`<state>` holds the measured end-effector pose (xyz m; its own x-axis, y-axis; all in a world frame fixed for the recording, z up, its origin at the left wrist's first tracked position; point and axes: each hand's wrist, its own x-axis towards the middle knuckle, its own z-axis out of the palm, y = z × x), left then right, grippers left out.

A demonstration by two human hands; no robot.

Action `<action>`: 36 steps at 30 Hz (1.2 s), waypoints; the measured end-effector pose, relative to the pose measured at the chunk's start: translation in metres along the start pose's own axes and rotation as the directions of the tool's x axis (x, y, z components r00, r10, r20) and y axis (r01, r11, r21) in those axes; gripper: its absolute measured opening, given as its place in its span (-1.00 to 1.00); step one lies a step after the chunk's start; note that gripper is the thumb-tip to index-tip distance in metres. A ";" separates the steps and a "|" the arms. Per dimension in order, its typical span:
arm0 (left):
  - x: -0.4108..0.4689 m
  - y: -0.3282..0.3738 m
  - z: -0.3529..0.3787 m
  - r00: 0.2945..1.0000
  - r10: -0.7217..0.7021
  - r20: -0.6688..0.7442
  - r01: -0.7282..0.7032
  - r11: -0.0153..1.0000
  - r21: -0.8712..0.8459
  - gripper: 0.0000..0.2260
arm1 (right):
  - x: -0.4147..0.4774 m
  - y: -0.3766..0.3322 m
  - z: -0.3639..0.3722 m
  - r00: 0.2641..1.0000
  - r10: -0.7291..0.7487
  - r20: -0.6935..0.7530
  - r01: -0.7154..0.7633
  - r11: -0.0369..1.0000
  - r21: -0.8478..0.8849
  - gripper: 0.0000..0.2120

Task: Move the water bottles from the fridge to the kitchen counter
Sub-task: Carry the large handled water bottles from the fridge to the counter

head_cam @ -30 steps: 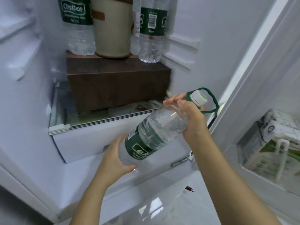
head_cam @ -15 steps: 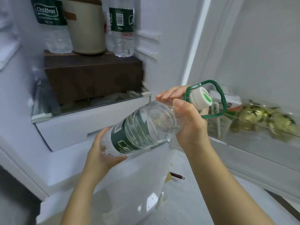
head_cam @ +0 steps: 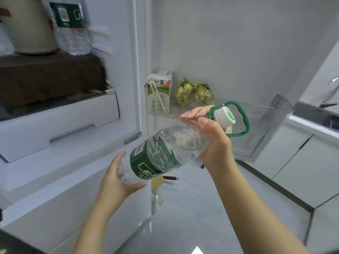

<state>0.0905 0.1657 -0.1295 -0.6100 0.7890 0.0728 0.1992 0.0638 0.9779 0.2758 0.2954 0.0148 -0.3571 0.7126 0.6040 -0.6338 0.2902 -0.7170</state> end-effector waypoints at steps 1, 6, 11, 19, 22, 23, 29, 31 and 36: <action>-0.001 0.003 0.006 0.999 -0.005 0.033 0.005 1.000 -0.002 -0.12 | -0.003 -0.005 -0.007 1.000 -0.002 -0.026 0.002 1.000 -0.008 -0.93; 0.009 0.013 0.046 0.978 0.001 0.208 -0.006 1.000 0.023 -0.14 | -0.016 -0.027 -0.044 0.983 -0.023 -0.184 0.006 0.996 -0.092 -0.89; 0.025 0.011 0.096 0.907 0.001 0.421 -0.015 0.999 0.031 -0.12 | -0.036 -0.044 -0.081 0.936 -0.076 -0.344 0.001 0.977 -0.215 -0.94; 0.017 0.014 0.180 0.783 0.035 0.621 -0.092 0.994 0.060 -0.25 | -0.077 -0.076 -0.136 0.859 -0.158 -0.487 -0.029 0.934 -0.356 -0.94; 0.005 0.021 0.217 0.735 0.035 0.677 -0.097 0.994 0.054 -0.32 | -0.090 -0.094 -0.163 0.841 -0.193 -0.506 -0.049 0.903 -0.426 -0.92; 0.001 0.022 0.231 0.722 0.034 0.691 -0.093 0.994 0.049 -0.32 | -0.094 -0.102 -0.173 0.835 -0.202 -0.512 -0.054 0.896 -0.441 -0.92; -0.040 0.026 0.326 0.655 0.022 0.755 -0.050 0.999 0.014 -0.23 | -0.127 -0.165 -0.247 0.790 -0.246 -0.562 -0.067 0.876 -0.477 -0.93; -0.059 0.032 0.360 0.636 0.025 0.771 -0.055 0.998 0.013 -0.20 | -0.139 -0.190 -0.275 0.779 -0.256 -0.572 -0.082 0.863 -0.498 -0.94; -0.110 0.040 0.439 0.600 0.043 0.799 -0.073 0.997 0.001 -0.13 | -0.174 -0.248 -0.337 0.749 -0.296 -0.593 -0.103 0.832 -0.546 -0.91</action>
<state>0.5025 0.3496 -0.1850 0.2555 0.9642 -0.0706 0.2439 0.0063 0.9698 0.7259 0.3148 -0.0297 0.3271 0.8263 0.4585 -0.1162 0.5167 -0.8483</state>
